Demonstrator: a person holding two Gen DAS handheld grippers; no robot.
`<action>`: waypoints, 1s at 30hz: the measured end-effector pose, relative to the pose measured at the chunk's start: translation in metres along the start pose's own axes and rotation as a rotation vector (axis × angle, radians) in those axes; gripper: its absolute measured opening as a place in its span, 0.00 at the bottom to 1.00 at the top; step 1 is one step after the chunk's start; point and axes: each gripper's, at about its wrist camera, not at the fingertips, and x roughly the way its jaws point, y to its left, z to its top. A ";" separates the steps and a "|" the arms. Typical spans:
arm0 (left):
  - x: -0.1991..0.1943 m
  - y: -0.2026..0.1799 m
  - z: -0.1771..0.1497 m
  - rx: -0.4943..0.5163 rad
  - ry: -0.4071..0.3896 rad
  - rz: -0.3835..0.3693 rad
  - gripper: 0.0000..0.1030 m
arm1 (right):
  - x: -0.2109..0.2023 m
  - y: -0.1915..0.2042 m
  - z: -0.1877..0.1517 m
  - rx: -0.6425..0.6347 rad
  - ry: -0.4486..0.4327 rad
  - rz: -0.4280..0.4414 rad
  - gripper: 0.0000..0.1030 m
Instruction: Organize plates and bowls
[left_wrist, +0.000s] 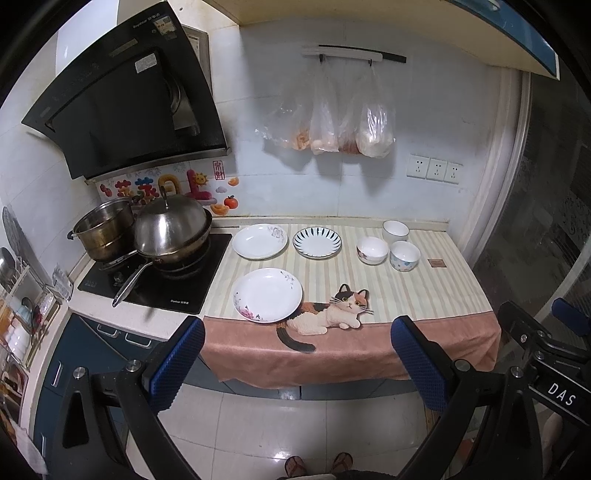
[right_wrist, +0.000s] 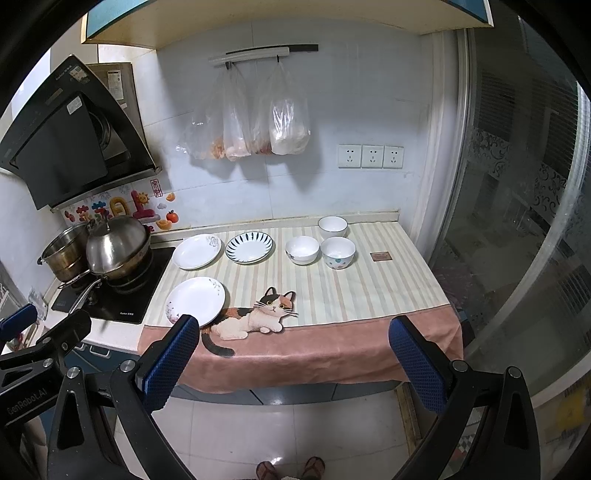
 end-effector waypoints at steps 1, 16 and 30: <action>0.000 0.000 0.002 -0.001 -0.001 -0.001 1.00 | 0.000 0.000 0.000 0.001 0.002 0.002 1.00; 0.000 0.003 0.000 -0.004 -0.003 -0.002 1.00 | 0.000 0.002 -0.001 -0.001 0.002 0.005 1.00; 0.000 0.005 -0.002 0.001 -0.007 -0.004 1.00 | 0.002 0.007 -0.001 0.002 0.001 0.009 1.00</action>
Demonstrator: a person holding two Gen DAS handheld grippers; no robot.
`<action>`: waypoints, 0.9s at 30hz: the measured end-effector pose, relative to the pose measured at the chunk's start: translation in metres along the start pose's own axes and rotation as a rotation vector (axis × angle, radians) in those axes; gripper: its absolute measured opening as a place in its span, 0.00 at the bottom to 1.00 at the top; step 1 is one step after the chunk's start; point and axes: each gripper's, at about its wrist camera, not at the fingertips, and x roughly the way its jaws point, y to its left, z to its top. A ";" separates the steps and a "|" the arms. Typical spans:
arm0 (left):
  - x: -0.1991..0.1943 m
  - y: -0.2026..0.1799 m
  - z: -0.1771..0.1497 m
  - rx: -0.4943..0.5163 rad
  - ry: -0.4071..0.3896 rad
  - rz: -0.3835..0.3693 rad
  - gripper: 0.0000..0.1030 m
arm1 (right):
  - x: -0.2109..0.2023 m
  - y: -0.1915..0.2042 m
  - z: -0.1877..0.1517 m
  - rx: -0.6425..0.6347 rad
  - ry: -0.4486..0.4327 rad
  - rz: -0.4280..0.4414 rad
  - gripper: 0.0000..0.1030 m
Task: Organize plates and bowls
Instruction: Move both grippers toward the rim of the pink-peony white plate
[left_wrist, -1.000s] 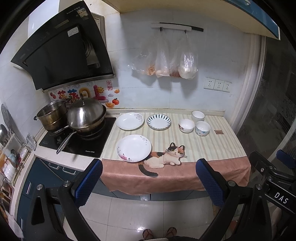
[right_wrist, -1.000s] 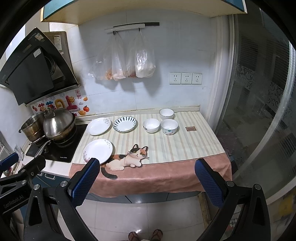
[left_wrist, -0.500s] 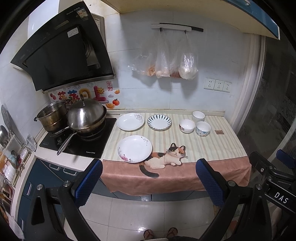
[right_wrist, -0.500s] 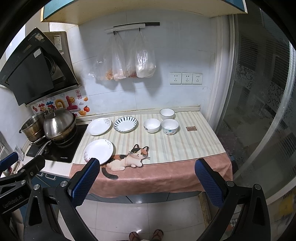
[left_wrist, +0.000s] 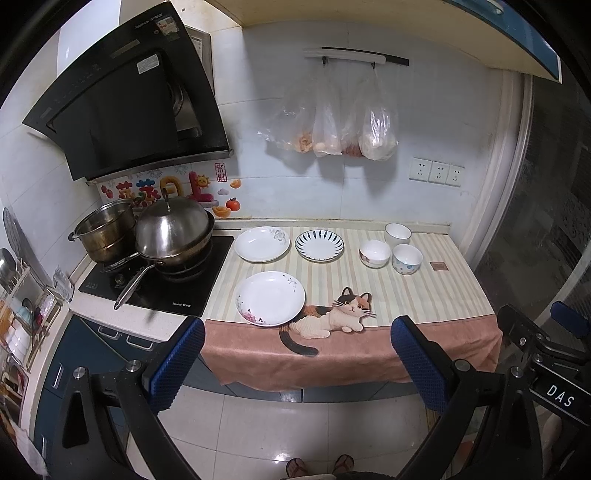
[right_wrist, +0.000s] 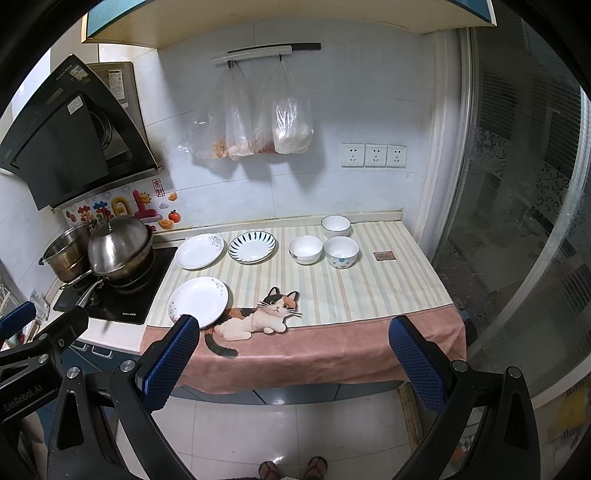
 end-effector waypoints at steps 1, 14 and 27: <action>0.000 0.000 -0.001 0.001 -0.001 0.001 1.00 | 0.001 0.000 0.000 0.002 -0.001 0.000 1.00; 0.076 0.054 0.011 -0.030 -0.003 0.062 1.00 | 0.088 0.026 0.008 0.086 0.096 0.088 1.00; 0.324 0.133 -0.014 -0.110 0.439 0.061 1.00 | 0.347 0.106 -0.005 -0.004 0.384 0.205 1.00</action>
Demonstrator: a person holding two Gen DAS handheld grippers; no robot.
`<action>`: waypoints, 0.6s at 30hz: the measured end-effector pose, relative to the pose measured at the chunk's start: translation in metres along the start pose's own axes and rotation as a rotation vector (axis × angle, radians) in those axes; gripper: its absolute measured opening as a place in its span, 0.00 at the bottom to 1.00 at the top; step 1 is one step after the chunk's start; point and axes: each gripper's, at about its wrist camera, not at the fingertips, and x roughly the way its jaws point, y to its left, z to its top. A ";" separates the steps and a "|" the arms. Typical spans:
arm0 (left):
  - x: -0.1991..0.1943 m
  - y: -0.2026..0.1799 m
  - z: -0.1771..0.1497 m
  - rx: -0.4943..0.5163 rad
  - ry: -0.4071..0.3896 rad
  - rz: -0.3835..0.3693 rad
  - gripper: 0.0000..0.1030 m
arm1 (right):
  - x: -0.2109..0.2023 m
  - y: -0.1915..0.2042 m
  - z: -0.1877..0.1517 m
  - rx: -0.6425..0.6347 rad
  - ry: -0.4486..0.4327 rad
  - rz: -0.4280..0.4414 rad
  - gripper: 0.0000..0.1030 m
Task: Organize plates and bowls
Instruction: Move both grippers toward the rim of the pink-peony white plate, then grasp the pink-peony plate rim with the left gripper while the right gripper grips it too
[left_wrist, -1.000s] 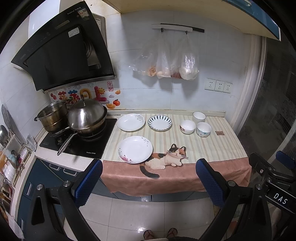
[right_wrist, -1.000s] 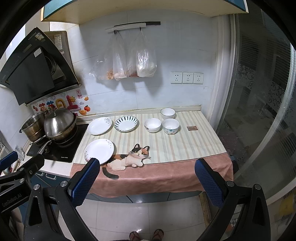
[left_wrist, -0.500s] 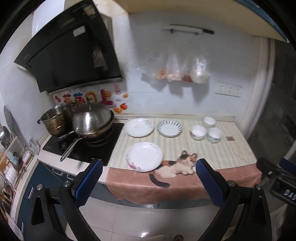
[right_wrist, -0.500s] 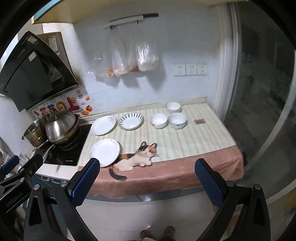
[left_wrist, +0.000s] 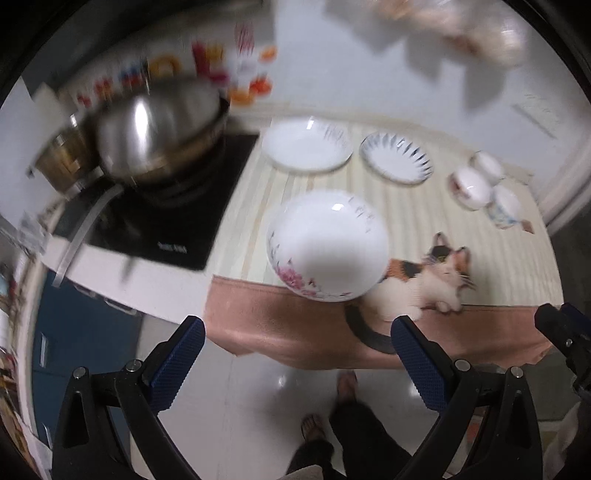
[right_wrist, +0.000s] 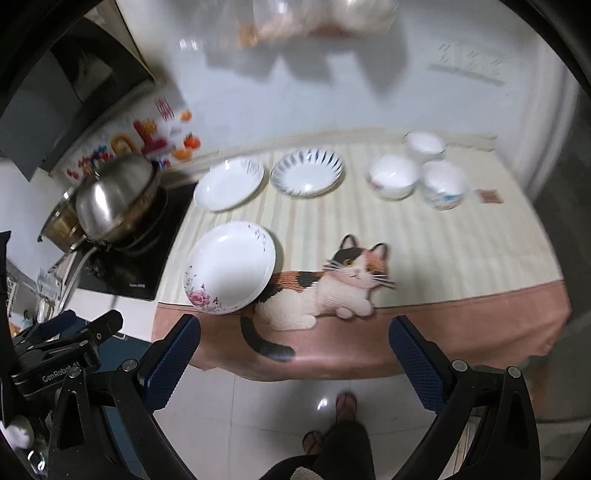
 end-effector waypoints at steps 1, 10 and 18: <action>0.015 0.004 0.004 -0.017 0.026 -0.003 1.00 | 0.019 -0.002 0.006 -0.003 0.023 0.002 0.99; 0.165 0.043 0.062 -0.155 0.236 -0.019 0.96 | 0.212 -0.015 0.072 0.001 0.288 0.161 0.84; 0.234 0.047 0.077 -0.149 0.363 -0.076 0.51 | 0.317 -0.002 0.096 -0.016 0.453 0.293 0.54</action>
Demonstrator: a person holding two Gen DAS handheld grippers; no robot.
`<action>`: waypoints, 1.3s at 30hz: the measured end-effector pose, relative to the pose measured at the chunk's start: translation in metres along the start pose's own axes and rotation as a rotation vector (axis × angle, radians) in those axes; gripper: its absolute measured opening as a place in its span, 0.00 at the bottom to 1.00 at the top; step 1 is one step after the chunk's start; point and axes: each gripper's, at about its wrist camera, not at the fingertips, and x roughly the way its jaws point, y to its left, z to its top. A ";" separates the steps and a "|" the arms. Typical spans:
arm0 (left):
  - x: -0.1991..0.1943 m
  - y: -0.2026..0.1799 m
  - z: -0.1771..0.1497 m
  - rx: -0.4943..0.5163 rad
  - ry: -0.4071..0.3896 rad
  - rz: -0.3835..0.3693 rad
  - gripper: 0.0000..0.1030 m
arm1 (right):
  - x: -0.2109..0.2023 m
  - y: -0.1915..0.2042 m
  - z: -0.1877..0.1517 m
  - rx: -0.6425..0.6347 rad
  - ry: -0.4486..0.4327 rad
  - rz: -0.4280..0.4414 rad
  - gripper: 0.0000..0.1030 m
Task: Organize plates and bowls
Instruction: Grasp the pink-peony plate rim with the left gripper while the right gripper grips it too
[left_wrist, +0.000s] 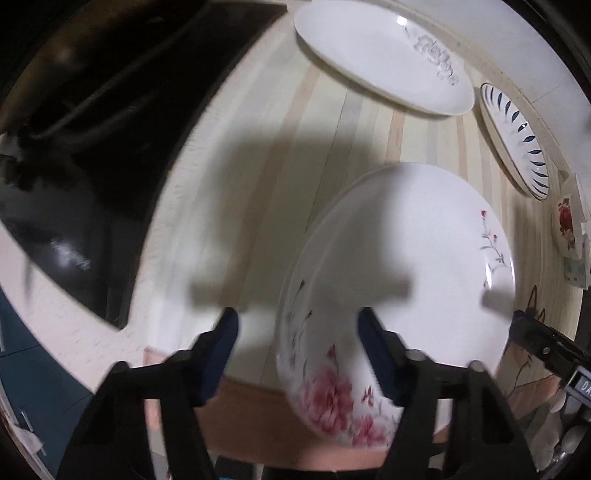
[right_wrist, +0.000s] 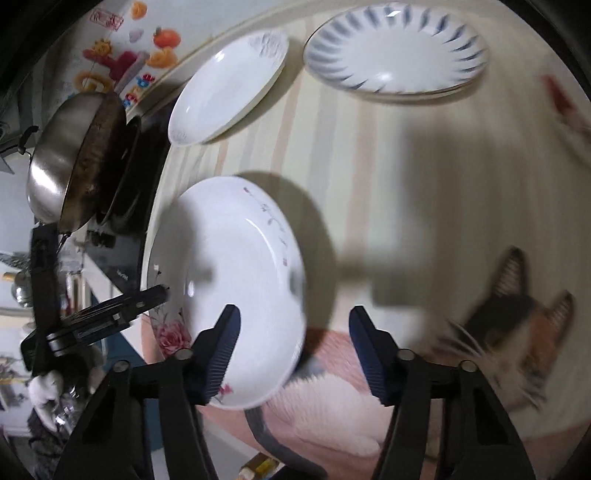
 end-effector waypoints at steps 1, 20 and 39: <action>0.003 -0.001 0.001 0.005 0.011 -0.004 0.49 | 0.008 0.000 0.004 -0.007 0.015 0.009 0.51; -0.038 0.000 -0.016 0.016 -0.037 -0.083 0.31 | 0.012 -0.013 0.000 0.003 0.044 0.052 0.11; -0.050 -0.097 -0.030 0.229 -0.040 -0.128 0.31 | -0.091 -0.122 -0.022 0.122 -0.075 -0.014 0.11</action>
